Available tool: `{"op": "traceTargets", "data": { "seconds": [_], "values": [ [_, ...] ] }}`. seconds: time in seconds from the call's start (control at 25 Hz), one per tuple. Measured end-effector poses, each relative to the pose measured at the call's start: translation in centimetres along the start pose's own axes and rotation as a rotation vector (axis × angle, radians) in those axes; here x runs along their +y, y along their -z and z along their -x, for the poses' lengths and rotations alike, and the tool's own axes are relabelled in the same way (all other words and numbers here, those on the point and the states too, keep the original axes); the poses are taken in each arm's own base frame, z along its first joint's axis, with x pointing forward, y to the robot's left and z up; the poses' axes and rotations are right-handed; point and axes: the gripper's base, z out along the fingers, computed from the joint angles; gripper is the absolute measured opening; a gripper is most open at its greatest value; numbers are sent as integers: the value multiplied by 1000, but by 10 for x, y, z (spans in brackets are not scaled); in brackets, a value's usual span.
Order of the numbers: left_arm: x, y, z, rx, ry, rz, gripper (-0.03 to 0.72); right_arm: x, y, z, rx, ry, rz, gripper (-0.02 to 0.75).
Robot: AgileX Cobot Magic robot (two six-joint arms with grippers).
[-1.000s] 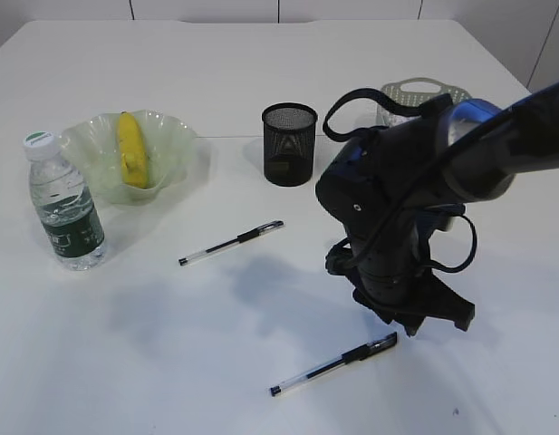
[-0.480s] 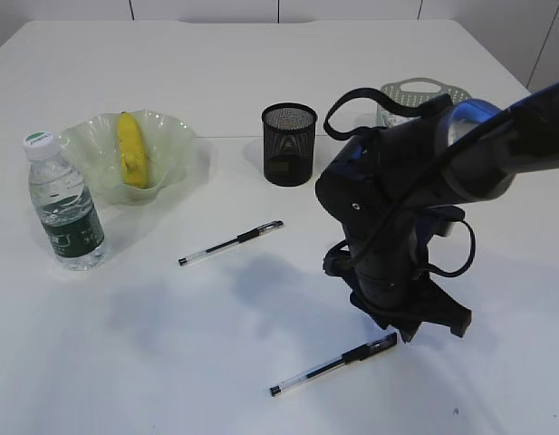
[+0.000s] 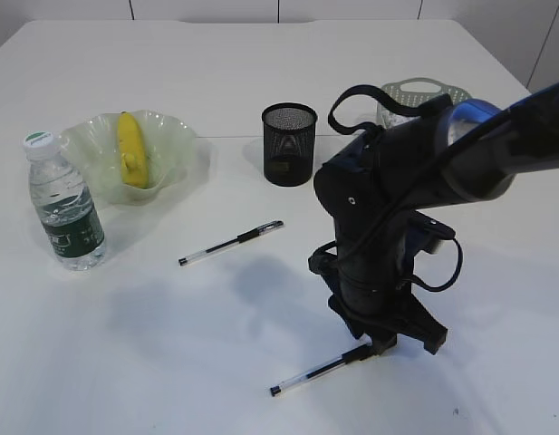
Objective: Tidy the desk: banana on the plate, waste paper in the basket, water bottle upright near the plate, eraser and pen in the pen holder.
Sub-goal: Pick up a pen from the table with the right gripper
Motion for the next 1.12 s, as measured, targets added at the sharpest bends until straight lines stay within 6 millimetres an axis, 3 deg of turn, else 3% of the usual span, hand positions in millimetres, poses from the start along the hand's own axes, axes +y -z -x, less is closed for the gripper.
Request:
{"op": "traceTargets", "data": {
  "seconds": [0.64,1.12],
  "values": [
    [0,0,0,5,0,0,475,4,1,-13,149,-102,35,232],
    [0,0,-1,11,0,-1,475,4,1,-14,155,-104,36,232]
  ]
}}
